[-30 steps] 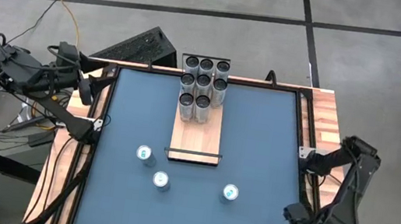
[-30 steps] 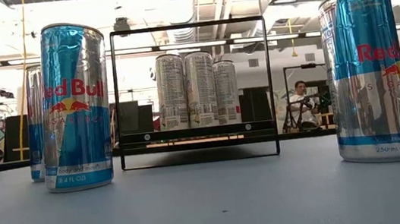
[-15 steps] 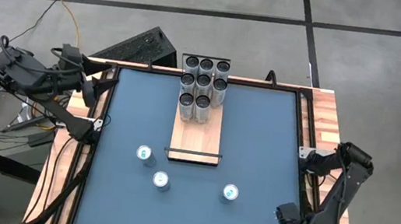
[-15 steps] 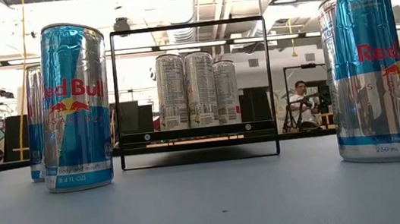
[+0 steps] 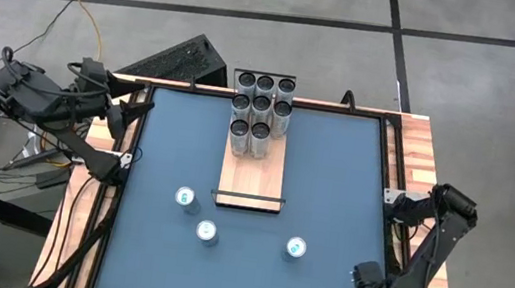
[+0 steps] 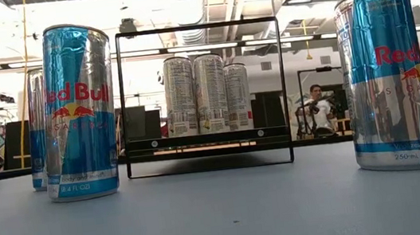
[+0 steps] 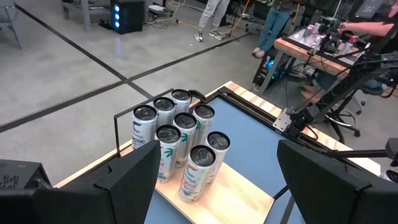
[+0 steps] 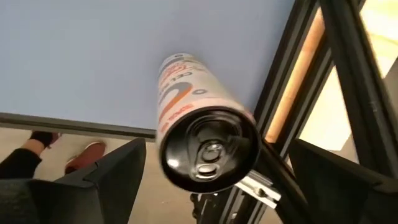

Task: Place canned beverage on shelf
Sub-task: Put the white-yellow soda can on the shelf

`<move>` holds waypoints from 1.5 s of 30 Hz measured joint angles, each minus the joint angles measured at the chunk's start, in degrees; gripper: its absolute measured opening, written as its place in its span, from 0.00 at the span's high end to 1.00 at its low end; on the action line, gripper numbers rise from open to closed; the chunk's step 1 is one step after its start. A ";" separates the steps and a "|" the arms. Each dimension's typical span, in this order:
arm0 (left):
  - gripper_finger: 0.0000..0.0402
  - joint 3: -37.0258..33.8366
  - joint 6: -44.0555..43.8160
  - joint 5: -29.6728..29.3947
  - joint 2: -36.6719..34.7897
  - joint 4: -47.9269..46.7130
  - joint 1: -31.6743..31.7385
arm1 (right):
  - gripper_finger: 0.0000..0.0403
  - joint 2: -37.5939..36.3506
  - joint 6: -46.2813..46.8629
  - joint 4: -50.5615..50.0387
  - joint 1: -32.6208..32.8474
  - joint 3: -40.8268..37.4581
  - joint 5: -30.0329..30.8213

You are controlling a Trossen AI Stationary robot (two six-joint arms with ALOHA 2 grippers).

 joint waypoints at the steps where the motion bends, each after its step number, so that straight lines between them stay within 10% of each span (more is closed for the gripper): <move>1: 0.23 -0.01 0.00 0.00 0.00 0.00 0.02 | 0.06 0.00 0.00 0.20 -0.11 0.00 0.05; 33: 0.23 0.00 -0.53 -0.02 0.00 0.24 0.01 | 0.44 0.72 0.44 7.37 -1.10 -4.83 0.03; 45: 0.23 -0.01 -0.66 -0.01 0.00 0.22 0.01 | 0.44 0.57 -1.14 3.98 -3.08 -3.85 2.25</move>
